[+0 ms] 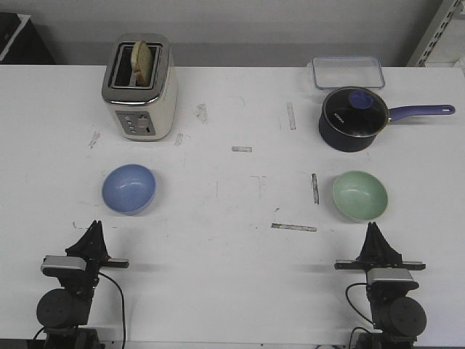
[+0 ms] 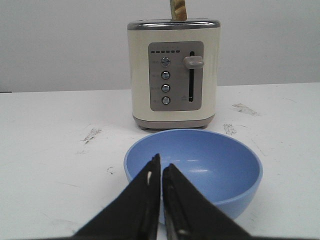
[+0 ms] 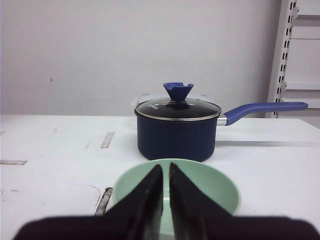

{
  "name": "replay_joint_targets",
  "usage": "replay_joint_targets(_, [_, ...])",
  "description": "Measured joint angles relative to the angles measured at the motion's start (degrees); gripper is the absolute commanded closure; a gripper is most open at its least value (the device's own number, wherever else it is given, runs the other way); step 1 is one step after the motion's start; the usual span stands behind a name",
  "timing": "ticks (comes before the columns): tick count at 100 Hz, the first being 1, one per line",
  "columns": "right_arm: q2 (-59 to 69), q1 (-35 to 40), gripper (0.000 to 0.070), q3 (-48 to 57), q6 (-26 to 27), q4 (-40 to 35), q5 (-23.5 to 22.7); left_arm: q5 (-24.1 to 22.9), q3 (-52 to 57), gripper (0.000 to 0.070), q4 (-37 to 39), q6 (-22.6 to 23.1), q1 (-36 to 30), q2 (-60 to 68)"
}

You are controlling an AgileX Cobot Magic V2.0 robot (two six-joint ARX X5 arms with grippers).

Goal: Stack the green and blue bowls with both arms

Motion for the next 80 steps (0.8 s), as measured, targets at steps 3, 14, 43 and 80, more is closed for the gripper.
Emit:
replay_joint_targets(3, [0.00, 0.00, 0.0687, 0.00, 0.00, 0.00, 0.00, 0.00, 0.00, 0.0698, 0.00, 0.00, 0.00, 0.00])
replay_joint_targets(14, [0.00, 0.00, 0.0687, 0.00, 0.00, 0.00, 0.00, 0.00, 0.00, 0.0698, 0.00, 0.00, 0.00, 0.00])
replay_joint_targets(43, [0.00, 0.00, 0.0687, 0.00, 0.00, 0.00, 0.00, 0.00, 0.00, 0.0698, 0.00, 0.00, 0.00, 0.00])
replay_joint_targets(80, [0.00, 0.00, 0.0688, 0.15, 1.46, -2.95, -0.09, 0.00, 0.00, 0.0698, 0.00, 0.00, 0.00, 0.00])
